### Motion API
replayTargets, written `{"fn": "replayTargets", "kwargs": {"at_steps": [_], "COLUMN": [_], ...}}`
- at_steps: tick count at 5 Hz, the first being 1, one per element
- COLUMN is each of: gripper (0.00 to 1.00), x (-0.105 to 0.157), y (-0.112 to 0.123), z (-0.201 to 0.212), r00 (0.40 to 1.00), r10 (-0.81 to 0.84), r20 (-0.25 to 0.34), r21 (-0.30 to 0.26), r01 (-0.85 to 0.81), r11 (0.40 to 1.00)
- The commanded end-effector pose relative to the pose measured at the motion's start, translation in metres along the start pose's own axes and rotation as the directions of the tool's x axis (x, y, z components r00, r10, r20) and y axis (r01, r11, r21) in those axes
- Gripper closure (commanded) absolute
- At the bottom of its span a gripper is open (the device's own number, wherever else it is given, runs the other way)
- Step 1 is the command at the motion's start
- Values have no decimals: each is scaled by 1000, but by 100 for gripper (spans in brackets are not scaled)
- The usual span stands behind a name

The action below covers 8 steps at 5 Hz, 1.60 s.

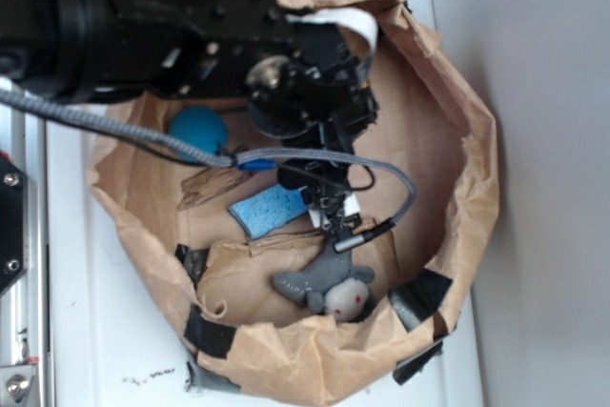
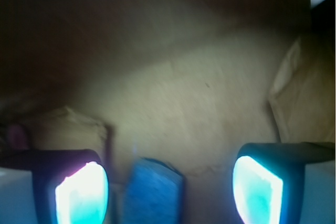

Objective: Grab the blue sponge.

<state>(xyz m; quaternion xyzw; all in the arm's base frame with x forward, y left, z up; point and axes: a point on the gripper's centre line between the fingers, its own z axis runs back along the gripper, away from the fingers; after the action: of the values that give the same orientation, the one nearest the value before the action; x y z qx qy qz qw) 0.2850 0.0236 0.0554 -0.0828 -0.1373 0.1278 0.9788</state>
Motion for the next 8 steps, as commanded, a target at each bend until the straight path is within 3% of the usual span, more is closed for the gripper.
{"fn": "replayTargets", "kwargs": {"at_steps": [1, 2, 4, 6, 7, 8], "gripper": [0, 0, 0, 0, 15, 100], "x": [-13, -17, -22, -17, -18, -18], "y": [4, -2, -15, -23, -23, -20], "z": [-2, -11, -16, -26, -36, -45], "r00": [997, 997, 995, 993, 995, 998], "r10": [-75, -74, 26, 38, 31, 41], "r20": [22, -7, -100, -107, -97, -57], "r21": [-8, -12, -115, -106, -87, -78], "r01": [75, 74, -37, -50, -39, -45], "r11": [997, 997, 993, 993, 995, 996]}}
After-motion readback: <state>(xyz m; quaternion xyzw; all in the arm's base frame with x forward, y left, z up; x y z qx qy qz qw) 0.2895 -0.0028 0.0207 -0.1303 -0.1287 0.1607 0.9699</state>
